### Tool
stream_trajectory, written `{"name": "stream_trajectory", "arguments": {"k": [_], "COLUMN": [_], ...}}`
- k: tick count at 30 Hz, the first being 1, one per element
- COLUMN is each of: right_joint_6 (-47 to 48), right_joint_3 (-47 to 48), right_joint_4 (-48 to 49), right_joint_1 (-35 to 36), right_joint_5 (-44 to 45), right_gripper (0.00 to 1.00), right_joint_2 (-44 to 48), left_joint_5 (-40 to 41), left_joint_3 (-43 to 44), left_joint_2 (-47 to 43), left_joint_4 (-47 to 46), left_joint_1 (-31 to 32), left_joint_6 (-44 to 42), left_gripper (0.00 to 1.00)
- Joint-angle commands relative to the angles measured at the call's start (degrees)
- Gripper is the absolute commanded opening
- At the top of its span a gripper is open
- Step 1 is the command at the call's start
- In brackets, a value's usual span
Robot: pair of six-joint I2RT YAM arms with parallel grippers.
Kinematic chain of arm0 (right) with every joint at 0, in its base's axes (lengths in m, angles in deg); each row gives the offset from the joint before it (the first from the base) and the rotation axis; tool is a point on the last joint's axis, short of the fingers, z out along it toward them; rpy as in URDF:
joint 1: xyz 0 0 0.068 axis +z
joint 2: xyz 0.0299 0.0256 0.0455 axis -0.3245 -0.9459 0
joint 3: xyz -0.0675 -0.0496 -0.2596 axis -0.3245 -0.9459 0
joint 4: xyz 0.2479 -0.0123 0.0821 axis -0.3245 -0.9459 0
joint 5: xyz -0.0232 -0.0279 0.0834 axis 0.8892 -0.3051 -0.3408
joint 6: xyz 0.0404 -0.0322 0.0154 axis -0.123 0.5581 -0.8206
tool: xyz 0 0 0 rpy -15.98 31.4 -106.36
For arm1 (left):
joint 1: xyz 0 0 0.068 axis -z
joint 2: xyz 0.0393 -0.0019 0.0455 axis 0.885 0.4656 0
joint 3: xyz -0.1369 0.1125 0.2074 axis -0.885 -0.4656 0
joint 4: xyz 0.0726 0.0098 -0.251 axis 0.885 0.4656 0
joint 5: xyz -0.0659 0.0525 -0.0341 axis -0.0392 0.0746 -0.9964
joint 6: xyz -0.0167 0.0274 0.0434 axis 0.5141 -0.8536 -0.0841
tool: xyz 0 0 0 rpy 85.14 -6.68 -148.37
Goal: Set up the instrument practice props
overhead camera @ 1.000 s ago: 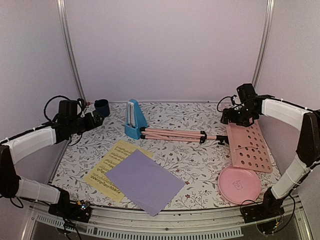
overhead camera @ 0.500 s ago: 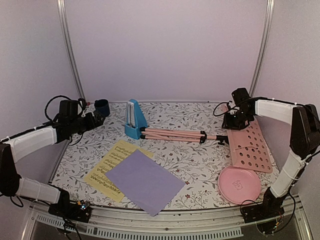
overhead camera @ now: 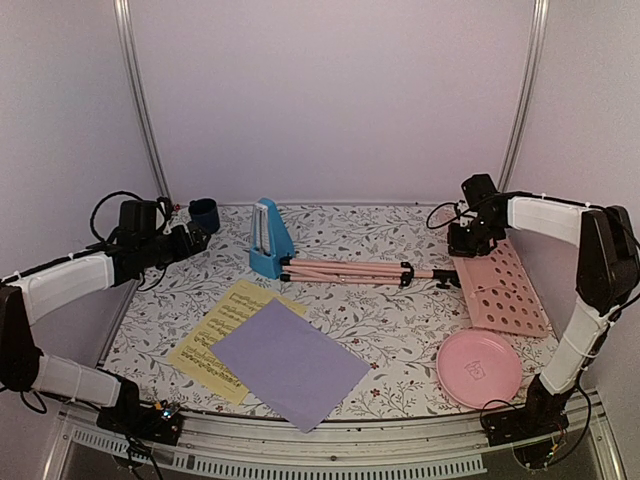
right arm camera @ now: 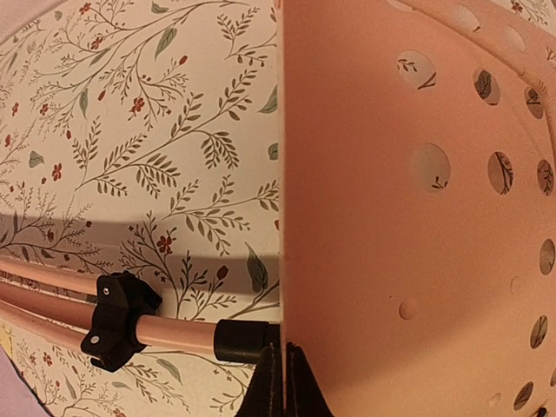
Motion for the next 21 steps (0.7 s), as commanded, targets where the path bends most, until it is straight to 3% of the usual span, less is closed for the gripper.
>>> {"name": "stream_trajectory", "arguments": {"k": [1, 21], "right_joint_6": [1.67, 8.95], "right_joint_3": [3.85, 20.84], "right_joint_4": [-2.08, -8.10], "right_joint_1": [0.27, 5.29], "right_joint_5": [2.87, 25.50], "right_gripper": [0.00, 0.00], "right_joint_2": [0.86, 13.22], "left_joint_5": [-0.26, -3.07], "left_joint_3": [0.16, 0.66], "left_joint_2": [-0.18, -3.17], "left_joint_4": [-1.73, -2.28], "left_joint_1": [0.20, 0.26], "left_joint_6": [-0.09, 0.40], "left_gripper": [0.99, 0.99]}}
